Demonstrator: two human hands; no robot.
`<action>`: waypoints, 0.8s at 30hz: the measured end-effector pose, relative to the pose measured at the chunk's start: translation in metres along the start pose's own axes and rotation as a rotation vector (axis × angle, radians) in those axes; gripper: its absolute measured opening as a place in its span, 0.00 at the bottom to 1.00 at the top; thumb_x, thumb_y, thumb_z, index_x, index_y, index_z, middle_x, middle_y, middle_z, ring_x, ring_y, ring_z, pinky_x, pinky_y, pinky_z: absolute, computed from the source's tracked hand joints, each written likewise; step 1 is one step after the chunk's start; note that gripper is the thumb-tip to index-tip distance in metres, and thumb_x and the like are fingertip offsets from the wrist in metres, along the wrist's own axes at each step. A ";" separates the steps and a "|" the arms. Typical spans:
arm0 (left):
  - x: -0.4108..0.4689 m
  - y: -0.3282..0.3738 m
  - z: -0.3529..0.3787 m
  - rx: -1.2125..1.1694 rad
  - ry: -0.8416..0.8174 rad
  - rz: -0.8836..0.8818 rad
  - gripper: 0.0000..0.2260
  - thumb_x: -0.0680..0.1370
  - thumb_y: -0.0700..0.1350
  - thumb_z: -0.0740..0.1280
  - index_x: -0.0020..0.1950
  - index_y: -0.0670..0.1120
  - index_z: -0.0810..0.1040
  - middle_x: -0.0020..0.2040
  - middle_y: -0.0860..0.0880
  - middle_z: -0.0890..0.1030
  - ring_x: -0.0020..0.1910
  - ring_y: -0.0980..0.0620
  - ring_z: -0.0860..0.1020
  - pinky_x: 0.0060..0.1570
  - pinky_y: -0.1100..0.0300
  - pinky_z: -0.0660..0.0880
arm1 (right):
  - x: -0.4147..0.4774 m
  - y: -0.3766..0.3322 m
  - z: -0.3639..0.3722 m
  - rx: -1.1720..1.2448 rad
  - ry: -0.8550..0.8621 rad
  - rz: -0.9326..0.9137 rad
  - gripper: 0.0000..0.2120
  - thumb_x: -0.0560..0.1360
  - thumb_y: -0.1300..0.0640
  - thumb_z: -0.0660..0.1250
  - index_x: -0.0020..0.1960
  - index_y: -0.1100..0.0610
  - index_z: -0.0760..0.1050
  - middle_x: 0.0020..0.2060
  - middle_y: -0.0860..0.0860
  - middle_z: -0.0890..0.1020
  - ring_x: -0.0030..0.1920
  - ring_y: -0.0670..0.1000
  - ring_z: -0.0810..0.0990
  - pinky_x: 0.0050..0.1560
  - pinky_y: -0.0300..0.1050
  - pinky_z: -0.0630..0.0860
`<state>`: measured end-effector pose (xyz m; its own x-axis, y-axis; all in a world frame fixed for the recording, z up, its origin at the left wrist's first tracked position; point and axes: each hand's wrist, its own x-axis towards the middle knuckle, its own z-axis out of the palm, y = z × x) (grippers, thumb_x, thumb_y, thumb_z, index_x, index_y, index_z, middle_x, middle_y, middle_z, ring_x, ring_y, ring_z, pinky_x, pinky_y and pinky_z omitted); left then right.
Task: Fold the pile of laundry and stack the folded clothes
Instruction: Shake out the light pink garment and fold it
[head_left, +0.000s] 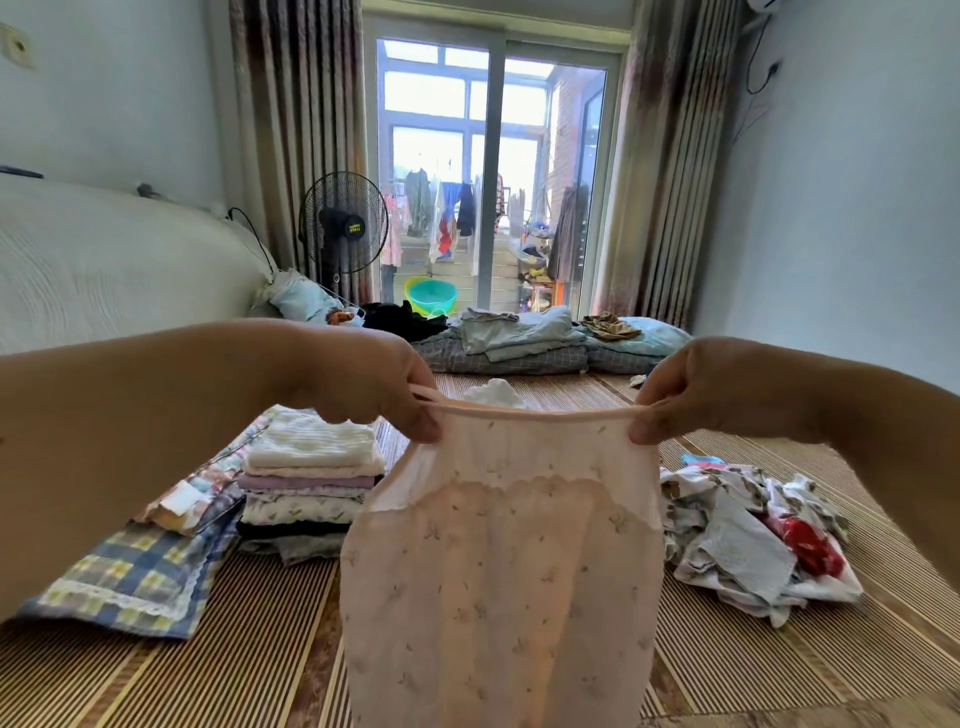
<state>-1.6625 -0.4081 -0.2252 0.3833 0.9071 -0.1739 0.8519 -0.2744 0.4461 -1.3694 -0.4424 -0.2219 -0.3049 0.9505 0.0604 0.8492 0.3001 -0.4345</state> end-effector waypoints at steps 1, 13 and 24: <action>0.003 -0.004 0.001 -0.120 0.010 0.023 0.09 0.74 0.44 0.72 0.33 0.49 0.80 0.27 0.50 0.64 0.23 0.54 0.58 0.23 0.65 0.55 | 0.001 0.000 0.002 0.058 0.041 -0.002 0.08 0.65 0.46 0.74 0.39 0.50 0.85 0.30 0.43 0.81 0.35 0.41 0.77 0.39 0.41 0.71; 0.027 0.001 0.015 -1.211 -0.068 0.365 0.18 0.68 0.37 0.62 0.56 0.41 0.79 0.39 0.44 0.79 0.33 0.49 0.80 0.39 0.57 0.80 | 0.005 0.007 -0.010 0.801 0.198 -0.048 0.08 0.65 0.57 0.69 0.43 0.58 0.77 0.40 0.56 0.84 0.41 0.53 0.84 0.43 0.47 0.83; 0.117 -0.024 0.012 -0.802 0.173 0.152 0.07 0.78 0.39 0.66 0.41 0.47 0.75 0.35 0.48 0.77 0.30 0.53 0.76 0.34 0.60 0.78 | 0.101 0.057 0.016 0.059 0.488 0.067 0.07 0.75 0.61 0.67 0.51 0.60 0.81 0.40 0.55 0.82 0.35 0.47 0.76 0.33 0.28 0.70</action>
<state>-1.6342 -0.2991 -0.2670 0.3579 0.9326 0.0467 0.2572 -0.1465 0.9552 -1.3582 -0.3307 -0.2547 -0.0013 0.8989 0.4382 0.8299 0.2455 -0.5011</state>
